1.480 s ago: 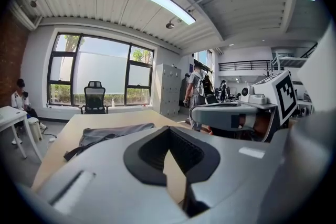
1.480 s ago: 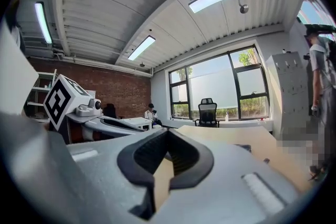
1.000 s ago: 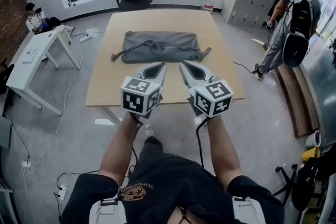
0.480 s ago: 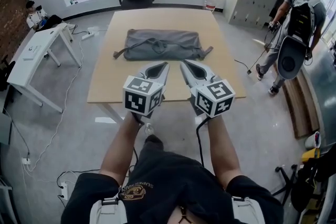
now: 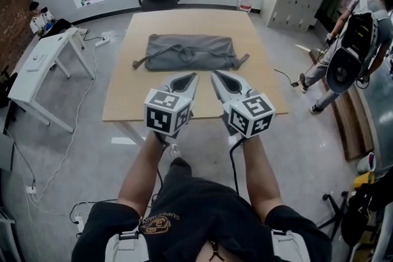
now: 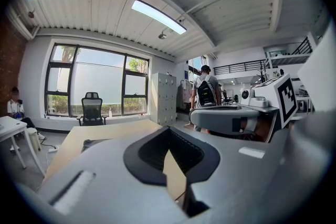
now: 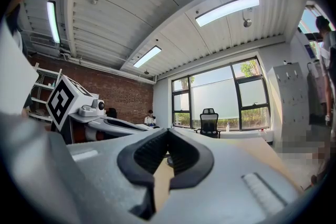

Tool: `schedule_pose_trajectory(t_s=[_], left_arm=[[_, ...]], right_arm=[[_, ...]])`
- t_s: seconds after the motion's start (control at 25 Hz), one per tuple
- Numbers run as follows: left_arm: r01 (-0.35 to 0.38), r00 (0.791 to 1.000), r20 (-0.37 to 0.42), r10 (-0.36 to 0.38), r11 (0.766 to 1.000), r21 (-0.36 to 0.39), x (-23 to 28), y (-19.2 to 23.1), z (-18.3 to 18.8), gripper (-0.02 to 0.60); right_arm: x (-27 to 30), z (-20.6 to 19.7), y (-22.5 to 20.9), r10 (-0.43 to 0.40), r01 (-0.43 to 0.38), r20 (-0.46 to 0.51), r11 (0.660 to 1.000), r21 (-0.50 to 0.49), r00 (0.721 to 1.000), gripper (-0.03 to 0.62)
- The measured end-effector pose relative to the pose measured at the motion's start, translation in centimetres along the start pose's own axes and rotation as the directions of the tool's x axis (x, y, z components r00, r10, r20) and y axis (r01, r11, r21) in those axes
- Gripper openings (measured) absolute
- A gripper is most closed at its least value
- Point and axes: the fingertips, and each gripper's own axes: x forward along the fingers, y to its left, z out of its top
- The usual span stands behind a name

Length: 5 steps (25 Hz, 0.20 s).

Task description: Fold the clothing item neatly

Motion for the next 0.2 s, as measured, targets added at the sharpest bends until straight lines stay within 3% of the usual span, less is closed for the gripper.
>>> schedule_pose_trajectory(t_s=[0.2], left_arm=[[-0.002, 1.0, -0.004, 0.002, 1.0, 0.001, -0.04, -0.17, -0.02, 0.008]], right_arm=[[-0.24, 0.07, -0.13, -0.003, 0.003, 0.0, 1.0, 0.002, 1.0, 0.003]])
